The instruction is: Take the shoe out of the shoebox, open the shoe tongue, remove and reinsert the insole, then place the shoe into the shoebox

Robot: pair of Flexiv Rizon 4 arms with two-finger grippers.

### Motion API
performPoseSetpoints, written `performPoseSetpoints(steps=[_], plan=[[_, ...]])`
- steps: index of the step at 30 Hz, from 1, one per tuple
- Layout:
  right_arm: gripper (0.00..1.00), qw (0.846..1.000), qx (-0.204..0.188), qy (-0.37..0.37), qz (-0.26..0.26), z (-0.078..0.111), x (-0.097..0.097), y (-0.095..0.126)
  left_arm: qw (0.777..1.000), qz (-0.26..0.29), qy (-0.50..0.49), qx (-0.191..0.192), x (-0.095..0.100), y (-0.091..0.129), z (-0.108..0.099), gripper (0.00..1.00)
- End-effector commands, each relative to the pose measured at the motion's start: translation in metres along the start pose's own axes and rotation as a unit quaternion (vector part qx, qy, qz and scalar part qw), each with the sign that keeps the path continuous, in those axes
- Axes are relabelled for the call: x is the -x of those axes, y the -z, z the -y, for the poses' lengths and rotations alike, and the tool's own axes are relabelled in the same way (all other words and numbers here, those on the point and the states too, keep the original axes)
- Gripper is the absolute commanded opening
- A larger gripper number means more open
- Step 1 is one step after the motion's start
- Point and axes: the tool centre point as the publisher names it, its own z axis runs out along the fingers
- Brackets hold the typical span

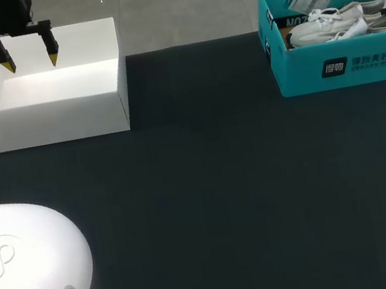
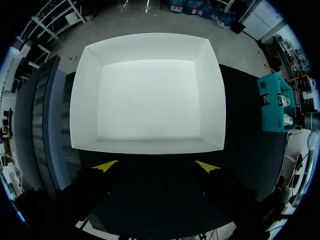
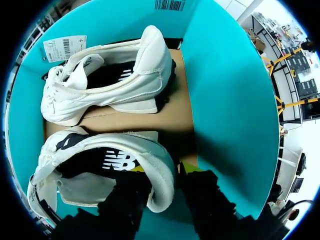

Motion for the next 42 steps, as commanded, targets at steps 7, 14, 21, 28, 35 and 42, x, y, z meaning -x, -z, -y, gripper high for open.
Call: performPoseSetpoints(steps=[7, 14, 21, 28, 35, 42], plan=[[0.00, 1.000, -0.021, -0.012, 0.010, -0.010, 0.008, 0.001, 1.000, 0.000, 0.000, 0.000, 0.000, 0.000, 0.000, 1.00], [0.00, 1.000, -0.003, 0.009, 0.010, -0.012, 0.013, 0.007, 1.000, 0.000, 0.000, 0.000, 0.000, 0.000, 0.000, 1.00], [0.00, 1.000, 0.010, 0.022, 0.005, -0.017, 0.019, 0.026, 1.000, 0.000, 0.000, 0.000, 0.000, 0.000, 0.000, 1.00], [0.00, 0.998, 0.031, 0.045, 0.013, -0.034, 0.022, 0.053, 1.000, 0.000, 0.000, 0.000, 0.000, 0.000, 0.000, 1.00], [0.00, 0.998, 0.032, 0.056, 0.016, -0.036, 0.023, 0.089, 1.000, 0.000, 0.000, 0.000, 0.000, 0.000, 0.000, 1.00], [0.00, 0.996, 0.051, 0.077, 0.003, -0.030, 0.024, 0.134, 1.000, 0.000, 0.000, 0.000, 0.000, 0.000, 0.000, 1.00]])
